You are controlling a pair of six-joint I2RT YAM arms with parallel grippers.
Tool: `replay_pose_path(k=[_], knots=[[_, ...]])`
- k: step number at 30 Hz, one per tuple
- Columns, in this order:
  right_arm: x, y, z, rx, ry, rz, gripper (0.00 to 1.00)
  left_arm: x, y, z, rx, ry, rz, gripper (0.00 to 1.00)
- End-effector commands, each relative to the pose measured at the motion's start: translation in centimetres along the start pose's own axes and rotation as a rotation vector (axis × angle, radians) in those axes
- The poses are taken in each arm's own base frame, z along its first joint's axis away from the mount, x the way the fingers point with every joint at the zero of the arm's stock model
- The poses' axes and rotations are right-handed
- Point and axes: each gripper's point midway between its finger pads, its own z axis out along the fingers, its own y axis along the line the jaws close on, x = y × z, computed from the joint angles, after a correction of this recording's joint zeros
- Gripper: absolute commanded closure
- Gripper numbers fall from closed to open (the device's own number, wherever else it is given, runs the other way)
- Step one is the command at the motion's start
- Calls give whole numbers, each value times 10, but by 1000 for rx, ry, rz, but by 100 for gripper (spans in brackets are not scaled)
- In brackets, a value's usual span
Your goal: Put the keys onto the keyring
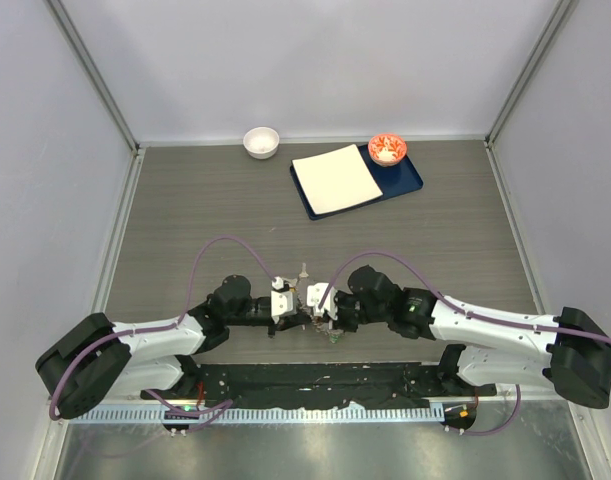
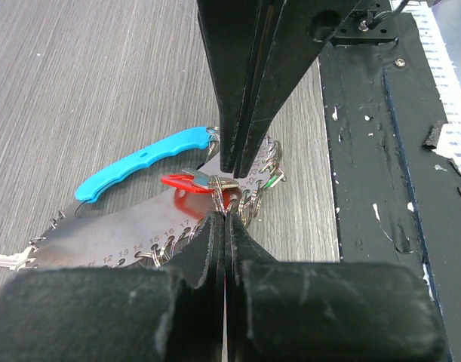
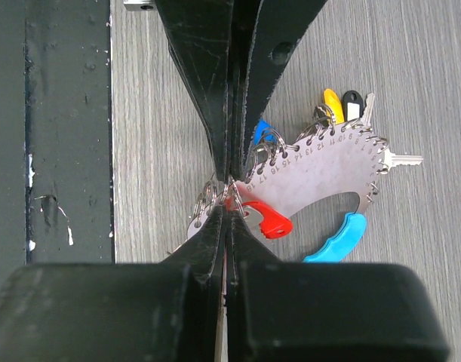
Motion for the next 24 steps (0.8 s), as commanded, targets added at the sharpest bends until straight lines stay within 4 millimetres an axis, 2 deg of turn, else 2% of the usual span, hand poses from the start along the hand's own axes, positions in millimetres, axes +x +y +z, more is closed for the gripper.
replay_pose_path(k=[1,3,8,11,16,24], knots=[[-25,-7,-8,26,-58,-4,99,-26,9,4,-21,-64,48,100],[-22,-13,-10,62,-46,10,96,-26,9,3,-19,-66,55,100],[-18,-16,-13,93,-47,-5,77,-27,2,2,12,-73,74,100],[-18,-15,-9,75,-46,-28,70,-28,-1,2,34,-78,78,100],[-15,-14,-2,49,-33,-59,67,-29,-4,2,49,-83,82,100],[-13,-11,1,31,-29,-73,68,-31,-4,2,54,-86,83,100]])
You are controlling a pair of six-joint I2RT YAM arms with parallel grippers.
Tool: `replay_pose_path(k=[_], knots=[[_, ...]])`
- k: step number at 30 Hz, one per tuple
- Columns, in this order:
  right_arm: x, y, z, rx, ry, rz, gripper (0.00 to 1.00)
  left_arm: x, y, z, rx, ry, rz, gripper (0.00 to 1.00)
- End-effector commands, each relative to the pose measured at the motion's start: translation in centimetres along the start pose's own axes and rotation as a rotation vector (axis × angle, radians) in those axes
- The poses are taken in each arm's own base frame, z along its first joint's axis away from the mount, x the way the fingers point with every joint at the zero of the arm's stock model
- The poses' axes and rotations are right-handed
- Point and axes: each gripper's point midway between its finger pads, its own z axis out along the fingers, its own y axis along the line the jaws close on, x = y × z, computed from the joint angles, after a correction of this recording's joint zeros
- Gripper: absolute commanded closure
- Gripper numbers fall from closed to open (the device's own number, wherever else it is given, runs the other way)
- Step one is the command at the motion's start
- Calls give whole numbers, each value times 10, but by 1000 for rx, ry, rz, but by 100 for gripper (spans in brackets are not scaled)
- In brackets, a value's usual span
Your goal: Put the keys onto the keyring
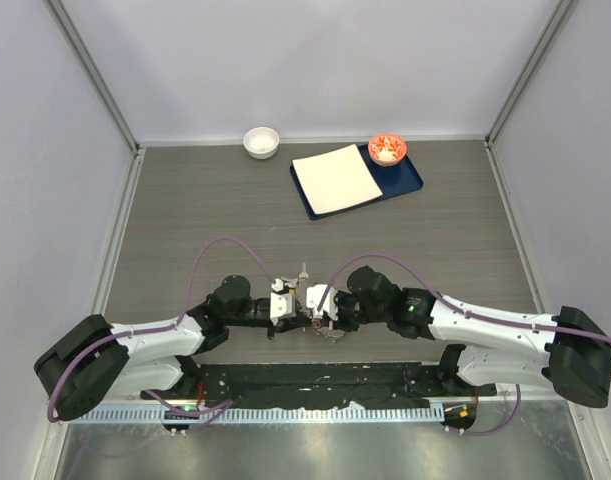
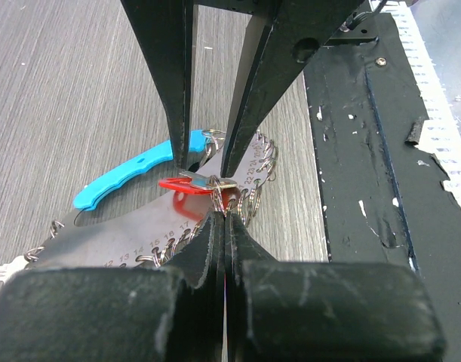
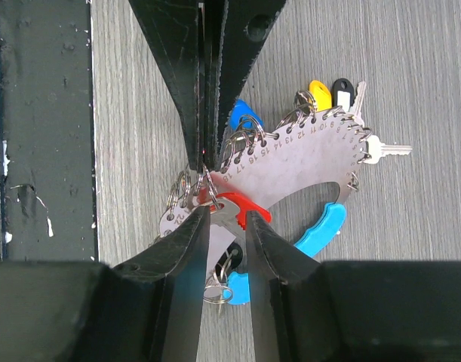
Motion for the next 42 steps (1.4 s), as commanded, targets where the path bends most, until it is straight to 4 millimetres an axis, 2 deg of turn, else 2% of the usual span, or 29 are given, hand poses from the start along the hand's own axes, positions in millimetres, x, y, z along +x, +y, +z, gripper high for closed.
replay_pose_path(k=[1,12,18,26,42], knots=[[-21,-6,1,6,-67,-41,69,-28,2,3,22,-79,76,100],[-24,0,5,-44,-72,-48,75,-29,0,4,34,-83,73,100],[-28,-1,3,-44,-82,-54,82,-29,1,5,35,-80,71,100],[-34,-1,-3,-42,-88,-51,99,-27,2,5,32,-70,61,100],[-43,-5,-9,-27,-100,-55,99,-18,-1,11,79,-21,15,100]])
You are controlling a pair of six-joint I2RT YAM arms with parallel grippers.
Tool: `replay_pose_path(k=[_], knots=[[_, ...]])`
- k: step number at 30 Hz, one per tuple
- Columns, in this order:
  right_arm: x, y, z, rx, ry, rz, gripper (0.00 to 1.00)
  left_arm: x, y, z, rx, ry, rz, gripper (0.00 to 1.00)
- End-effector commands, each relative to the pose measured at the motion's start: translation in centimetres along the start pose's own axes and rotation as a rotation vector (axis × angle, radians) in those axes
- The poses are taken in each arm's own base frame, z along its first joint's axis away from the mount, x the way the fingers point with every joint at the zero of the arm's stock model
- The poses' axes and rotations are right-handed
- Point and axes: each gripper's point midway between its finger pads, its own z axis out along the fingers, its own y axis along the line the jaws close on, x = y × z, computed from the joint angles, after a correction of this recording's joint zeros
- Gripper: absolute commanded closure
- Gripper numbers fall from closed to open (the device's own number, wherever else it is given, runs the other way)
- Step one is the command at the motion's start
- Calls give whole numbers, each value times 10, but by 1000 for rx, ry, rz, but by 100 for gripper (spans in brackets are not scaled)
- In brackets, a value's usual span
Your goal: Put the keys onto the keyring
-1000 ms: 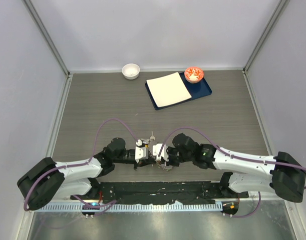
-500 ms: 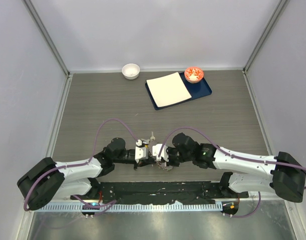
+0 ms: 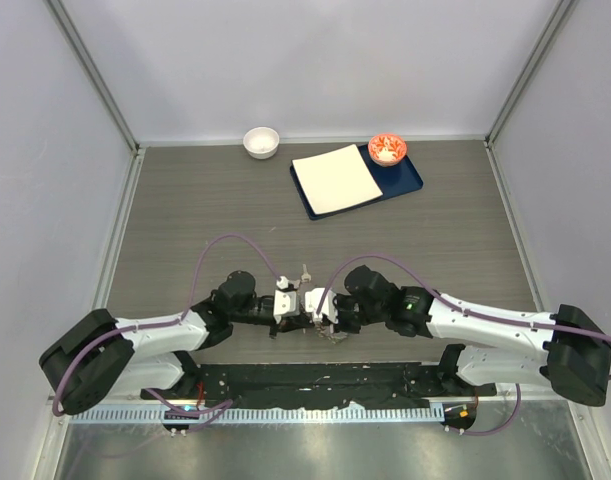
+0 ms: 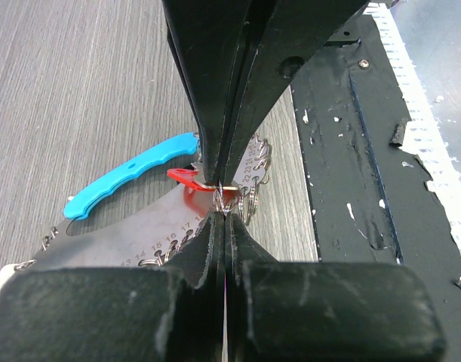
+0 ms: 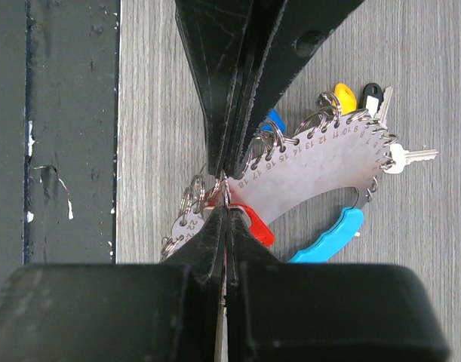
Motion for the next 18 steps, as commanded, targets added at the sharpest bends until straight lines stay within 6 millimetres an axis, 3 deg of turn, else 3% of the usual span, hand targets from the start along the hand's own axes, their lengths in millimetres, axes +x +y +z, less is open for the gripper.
replay_pose_path(k=[1,18], knots=[[-46,-16,-12,51,-123,-45,99,-15,2,6,30,-22,27,100],[-43,-16,-17,61,-98,-38,99,-11,10,5,-18,7,4,100]])
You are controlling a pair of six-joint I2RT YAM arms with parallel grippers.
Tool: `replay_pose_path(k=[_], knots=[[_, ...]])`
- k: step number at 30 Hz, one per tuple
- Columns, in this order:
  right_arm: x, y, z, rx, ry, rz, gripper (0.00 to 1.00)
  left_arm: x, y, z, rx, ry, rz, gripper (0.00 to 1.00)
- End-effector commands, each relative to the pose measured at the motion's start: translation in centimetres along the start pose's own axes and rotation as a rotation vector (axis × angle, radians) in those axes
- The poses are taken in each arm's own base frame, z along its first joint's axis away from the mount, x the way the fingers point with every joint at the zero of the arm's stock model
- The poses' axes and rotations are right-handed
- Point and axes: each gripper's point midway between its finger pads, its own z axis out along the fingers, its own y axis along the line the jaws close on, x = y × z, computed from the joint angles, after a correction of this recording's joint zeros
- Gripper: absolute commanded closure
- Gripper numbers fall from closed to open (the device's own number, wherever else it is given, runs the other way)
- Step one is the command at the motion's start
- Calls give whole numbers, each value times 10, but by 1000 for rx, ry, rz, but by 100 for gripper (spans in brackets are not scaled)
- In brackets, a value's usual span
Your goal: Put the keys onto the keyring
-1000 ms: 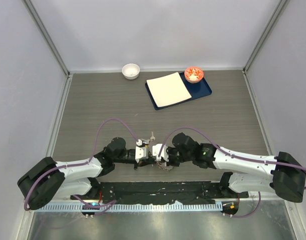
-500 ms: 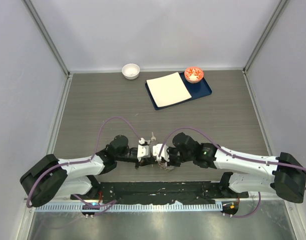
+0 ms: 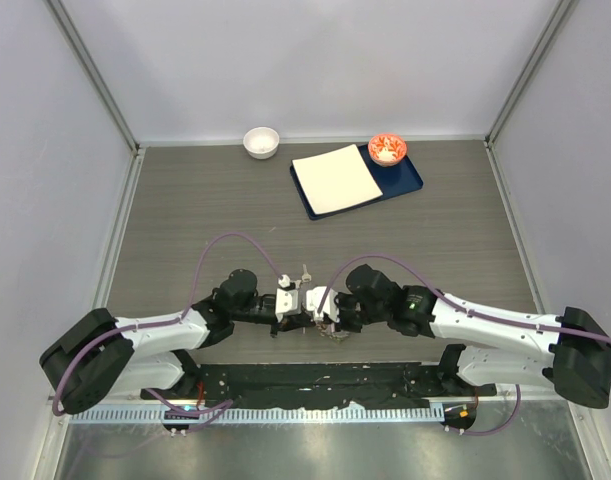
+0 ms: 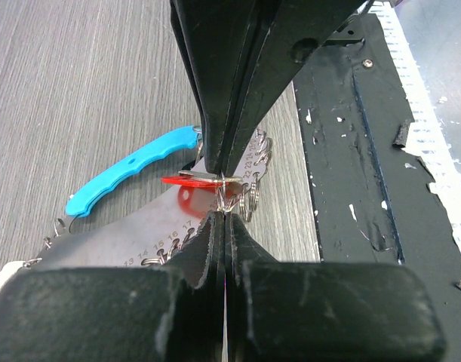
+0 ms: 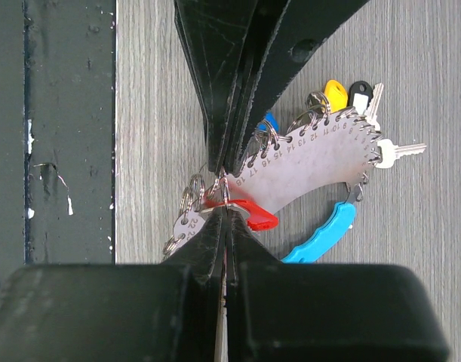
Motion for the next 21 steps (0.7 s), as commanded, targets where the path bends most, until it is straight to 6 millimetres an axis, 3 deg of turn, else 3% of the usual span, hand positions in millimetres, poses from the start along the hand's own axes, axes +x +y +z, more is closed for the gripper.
replay_pose_path(k=[1,21], knots=[[-41,-13,-10,42,-112,-39,99,-12,9,2,-28,-14,7,100],[-21,-4,1,45,-22,-46,99,-51,33,-19,-242,-177,-154,100]])
